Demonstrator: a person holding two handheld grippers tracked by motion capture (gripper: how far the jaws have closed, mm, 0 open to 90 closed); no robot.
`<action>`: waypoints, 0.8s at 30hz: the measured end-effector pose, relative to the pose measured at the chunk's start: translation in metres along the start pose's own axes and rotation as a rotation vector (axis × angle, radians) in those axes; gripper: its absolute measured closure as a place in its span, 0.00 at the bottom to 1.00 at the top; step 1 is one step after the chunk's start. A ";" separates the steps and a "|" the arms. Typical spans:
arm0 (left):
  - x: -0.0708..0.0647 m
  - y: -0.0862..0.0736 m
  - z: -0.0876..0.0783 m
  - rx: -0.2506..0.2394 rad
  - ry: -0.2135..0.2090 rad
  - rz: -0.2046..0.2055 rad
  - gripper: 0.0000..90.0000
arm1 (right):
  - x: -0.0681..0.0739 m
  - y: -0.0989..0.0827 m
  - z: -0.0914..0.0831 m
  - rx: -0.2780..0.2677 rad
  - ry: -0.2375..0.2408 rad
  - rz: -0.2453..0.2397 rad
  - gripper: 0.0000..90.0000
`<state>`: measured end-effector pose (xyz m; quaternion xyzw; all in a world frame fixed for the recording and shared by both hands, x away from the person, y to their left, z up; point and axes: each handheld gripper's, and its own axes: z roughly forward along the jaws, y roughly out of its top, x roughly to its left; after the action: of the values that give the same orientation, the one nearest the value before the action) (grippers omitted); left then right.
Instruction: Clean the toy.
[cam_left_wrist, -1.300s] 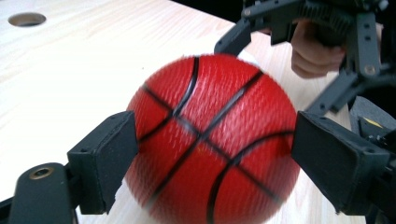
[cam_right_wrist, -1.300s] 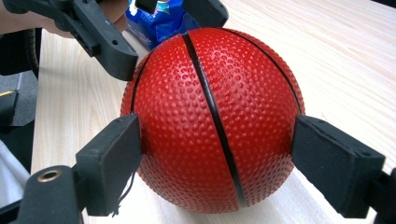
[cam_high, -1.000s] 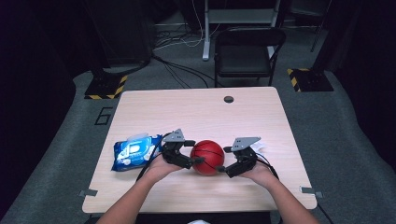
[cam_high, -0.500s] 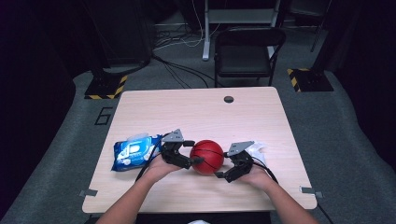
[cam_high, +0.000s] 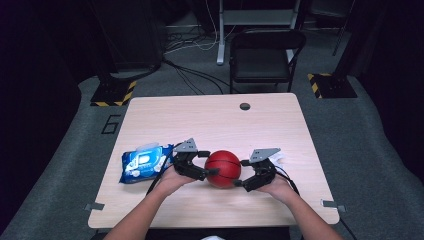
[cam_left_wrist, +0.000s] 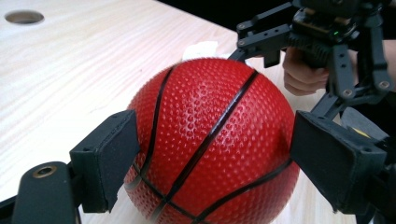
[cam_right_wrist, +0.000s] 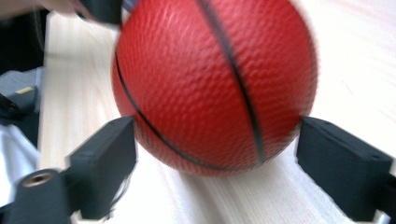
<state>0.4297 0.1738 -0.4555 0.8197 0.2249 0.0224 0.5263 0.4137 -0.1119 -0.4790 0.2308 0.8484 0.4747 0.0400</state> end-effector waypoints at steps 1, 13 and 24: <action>-0.003 0.001 0.000 -0.006 0.004 0.008 0.18 | 0.000 0.001 -0.002 -0.012 -0.004 -0.010 0.18; 0.002 -0.005 -0.005 0.019 -0.007 -0.006 0.17 | 0.002 -0.002 0.003 0.021 0.001 -0.041 0.11; 0.006 -0.012 -0.004 0.036 -0.037 -0.019 0.14 | 0.001 -0.014 0.019 0.099 0.006 -0.056 0.06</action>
<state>0.4300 0.1838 -0.4655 0.8272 0.2231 -0.0017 0.5157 0.4136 -0.1028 -0.5011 0.2073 0.8771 0.4315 0.0393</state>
